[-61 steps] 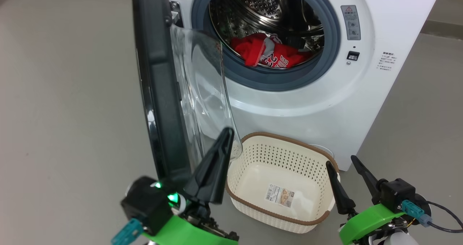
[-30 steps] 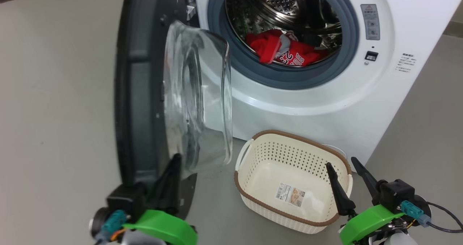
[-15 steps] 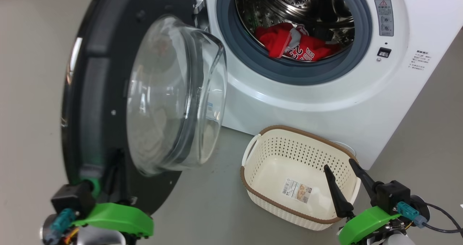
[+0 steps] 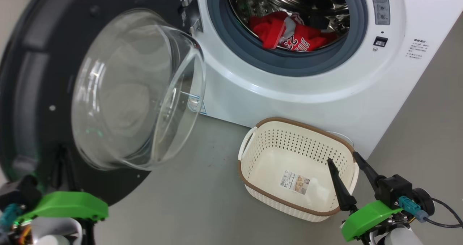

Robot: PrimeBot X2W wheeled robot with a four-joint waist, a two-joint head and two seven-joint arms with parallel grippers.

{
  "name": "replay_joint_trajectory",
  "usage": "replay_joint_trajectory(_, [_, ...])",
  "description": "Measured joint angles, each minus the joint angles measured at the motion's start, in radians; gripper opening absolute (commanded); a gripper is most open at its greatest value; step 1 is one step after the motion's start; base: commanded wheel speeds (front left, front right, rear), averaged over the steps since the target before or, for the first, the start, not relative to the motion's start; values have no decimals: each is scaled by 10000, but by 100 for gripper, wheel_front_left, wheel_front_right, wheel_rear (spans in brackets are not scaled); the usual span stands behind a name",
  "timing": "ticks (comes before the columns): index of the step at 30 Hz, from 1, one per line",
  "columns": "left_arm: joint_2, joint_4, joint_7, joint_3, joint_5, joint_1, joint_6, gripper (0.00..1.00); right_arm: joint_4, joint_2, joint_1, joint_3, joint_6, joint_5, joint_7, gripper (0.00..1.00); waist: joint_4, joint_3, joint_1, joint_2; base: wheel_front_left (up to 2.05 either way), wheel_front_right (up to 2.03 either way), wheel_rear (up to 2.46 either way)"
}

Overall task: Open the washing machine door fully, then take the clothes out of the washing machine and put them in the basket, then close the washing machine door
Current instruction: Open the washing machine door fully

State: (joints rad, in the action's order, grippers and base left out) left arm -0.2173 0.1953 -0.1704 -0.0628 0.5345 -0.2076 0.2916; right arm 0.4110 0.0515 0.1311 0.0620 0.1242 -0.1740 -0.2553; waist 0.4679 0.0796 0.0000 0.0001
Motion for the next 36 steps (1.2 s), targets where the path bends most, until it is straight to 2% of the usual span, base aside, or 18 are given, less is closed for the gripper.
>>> replay_joint_trajectory(7, [-232, 552, -297, 571, 322, -387, -4, 0, -23, 13, 15, -125, 0, 128, 0, 100, -139, 222, 0, 0, 0, 0, 0])
replay_joint_trajectory(16, [-895, 1429, -334, 1235, 606, -911, -128, 0, -25, 198, 211, -123, 0, 198, 0, 100, -316, 501, 0, 0, 0, 0, 0])
replay_joint_trajectory(27, [-1233, 3016, -621, 1609, 945, -1872, -974, 0, 48, 403, 382, -56, 0, 198, 0, 100, -333, 665, 0, 0, 0, 0, 0])
replay_joint_trajectory(36, [-1534, 4523, -777, 1944, 1131, -2678, -1434, 0, 96, 416, 623, 13, 0, 198, 0, 100, -479, 698, 0, 0, 0, 0, 0])
